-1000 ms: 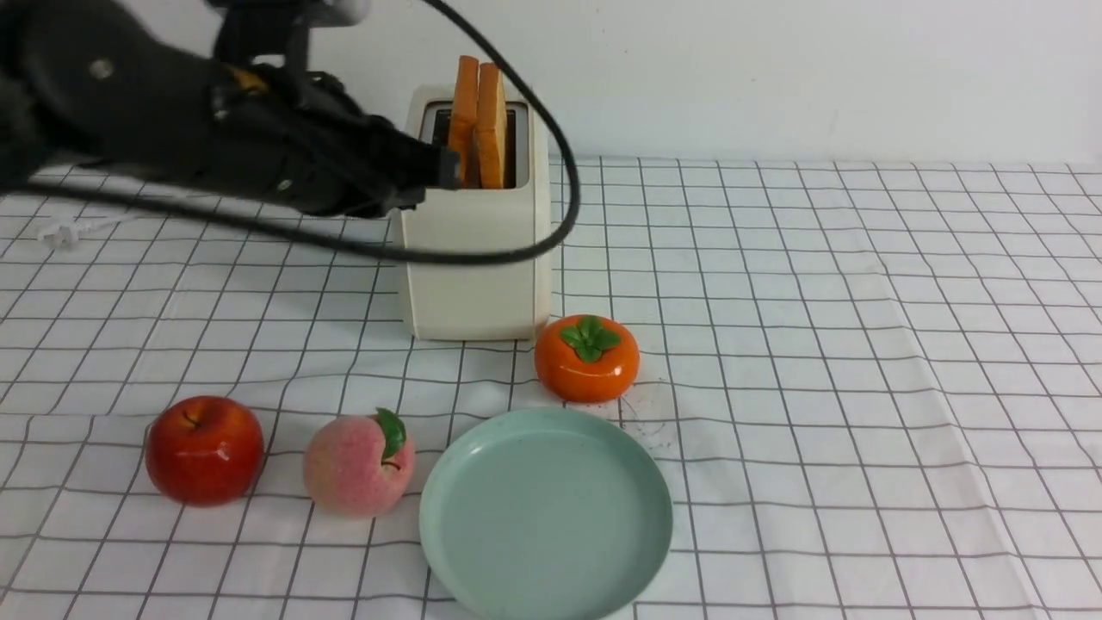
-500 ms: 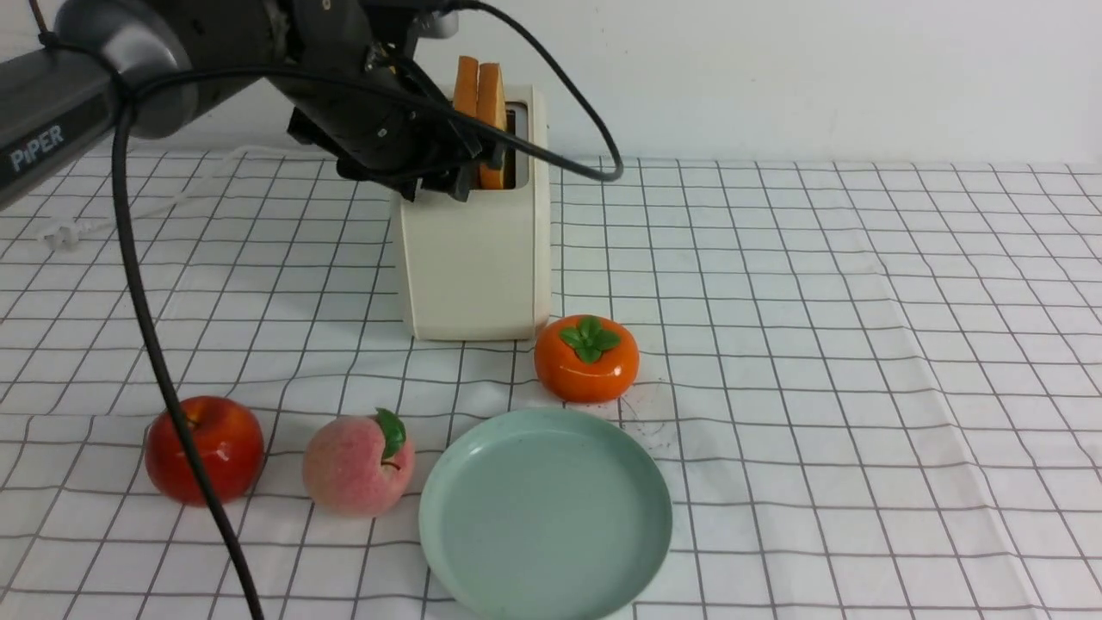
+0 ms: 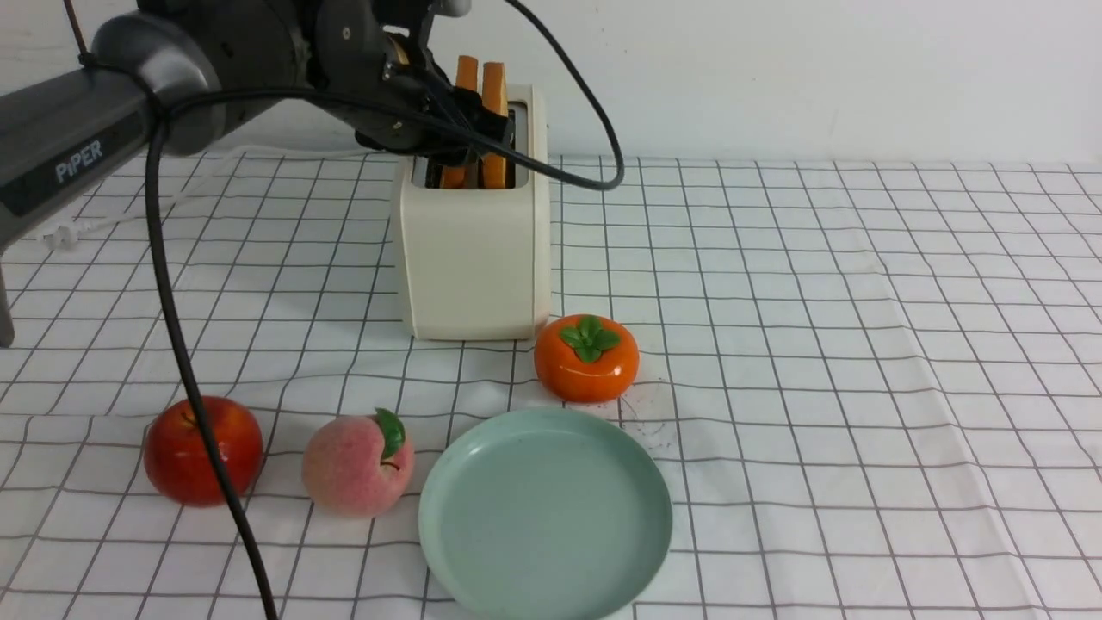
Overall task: Take toasted bread from bread machine on white checkered table place on plate.
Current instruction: 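Reach for a toast slice standing in the toaster with the left gripper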
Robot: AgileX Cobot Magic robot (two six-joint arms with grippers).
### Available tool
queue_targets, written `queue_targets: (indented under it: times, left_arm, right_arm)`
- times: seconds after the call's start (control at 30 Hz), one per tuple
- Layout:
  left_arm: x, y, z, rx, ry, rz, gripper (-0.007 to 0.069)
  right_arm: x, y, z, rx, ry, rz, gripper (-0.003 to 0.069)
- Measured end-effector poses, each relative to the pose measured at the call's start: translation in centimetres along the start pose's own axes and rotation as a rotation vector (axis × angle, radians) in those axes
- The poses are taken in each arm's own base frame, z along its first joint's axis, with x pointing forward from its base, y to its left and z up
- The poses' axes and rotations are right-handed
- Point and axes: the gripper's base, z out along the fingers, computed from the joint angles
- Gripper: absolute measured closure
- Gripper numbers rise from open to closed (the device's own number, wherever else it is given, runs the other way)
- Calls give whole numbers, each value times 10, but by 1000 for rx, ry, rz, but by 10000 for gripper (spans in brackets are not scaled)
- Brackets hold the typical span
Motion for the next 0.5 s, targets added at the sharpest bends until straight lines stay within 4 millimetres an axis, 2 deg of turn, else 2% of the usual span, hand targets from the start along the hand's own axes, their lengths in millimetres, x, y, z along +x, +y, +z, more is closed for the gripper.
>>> queue_targets:
  times: [0.37, 0.43, 0.5]
  left_arm:
    - [-1, 1, 22, -16, -128, 38, 267]
    - [-1, 1, 24, -18, -152, 44, 284]
    - [-2, 1, 25, -20, -167, 51, 335]
  right_arm:
    - [0, 1, 0, -9, -3, 6, 627]
    - [0, 1, 0, -15, -5, 11, 627]
    - [-1, 2, 0, -22, -7, 15, 624]
